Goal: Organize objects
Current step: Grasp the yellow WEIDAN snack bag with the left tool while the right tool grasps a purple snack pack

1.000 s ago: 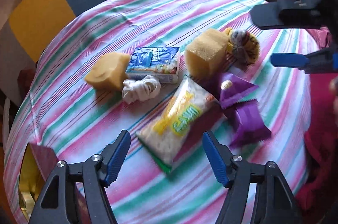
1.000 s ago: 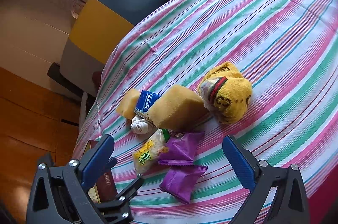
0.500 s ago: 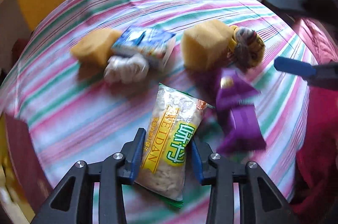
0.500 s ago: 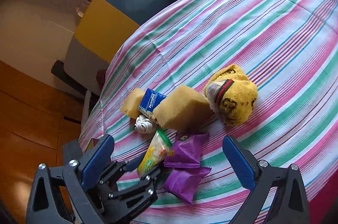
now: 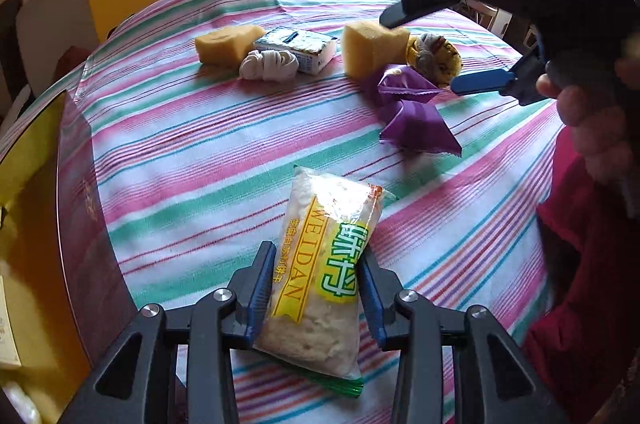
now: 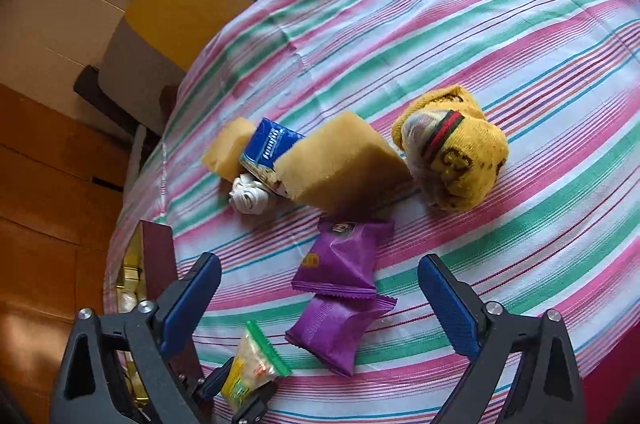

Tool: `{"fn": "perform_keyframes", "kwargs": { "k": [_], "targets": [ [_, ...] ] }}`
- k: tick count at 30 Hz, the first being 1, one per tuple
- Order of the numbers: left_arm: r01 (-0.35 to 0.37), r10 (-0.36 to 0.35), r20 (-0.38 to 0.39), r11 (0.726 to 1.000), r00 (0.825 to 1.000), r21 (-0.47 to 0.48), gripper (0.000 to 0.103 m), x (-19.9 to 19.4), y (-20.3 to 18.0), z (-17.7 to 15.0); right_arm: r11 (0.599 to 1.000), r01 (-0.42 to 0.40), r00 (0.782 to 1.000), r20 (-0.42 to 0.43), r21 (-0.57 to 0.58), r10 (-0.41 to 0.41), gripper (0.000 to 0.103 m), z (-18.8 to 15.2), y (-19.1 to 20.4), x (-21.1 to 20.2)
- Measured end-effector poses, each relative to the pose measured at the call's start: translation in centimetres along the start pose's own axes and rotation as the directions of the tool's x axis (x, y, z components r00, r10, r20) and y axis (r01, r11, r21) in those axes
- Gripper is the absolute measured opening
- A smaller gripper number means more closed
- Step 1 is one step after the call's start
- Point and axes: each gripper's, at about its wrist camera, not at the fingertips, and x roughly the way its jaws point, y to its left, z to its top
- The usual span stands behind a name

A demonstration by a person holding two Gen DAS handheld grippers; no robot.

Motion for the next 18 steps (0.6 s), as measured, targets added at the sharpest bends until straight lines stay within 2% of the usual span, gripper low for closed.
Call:
{"fn": "perform_keyframes", "kwargs": {
  "k": [10, 15, 18],
  "targets": [
    [-0.014, 0.013, 0.024, 1.000, 1.000, 0.021, 0.040, 0.6, -0.5, 0.1, 0.994, 0.112, 0.992, -0.057, -0.016, -0.112, 0.075, 0.0, -0.1, 1.7],
    [-0.016, 0.015, 0.036, 1.000, 0.999, 0.020, 0.040, 0.6, -0.6, -0.1, 0.987, 0.155, 0.987, -0.044, -0.038, -0.157, 0.073, 0.7, 0.5, 2.5],
    [-0.016, 0.015, 0.043, 1.000, 0.999, 0.014, 0.040, 0.7, -0.6, -0.2, 0.983, 0.172, 0.981, -0.077, -0.058, -0.176, 0.070, 1.3, 0.8, 3.7]
  ]
}}
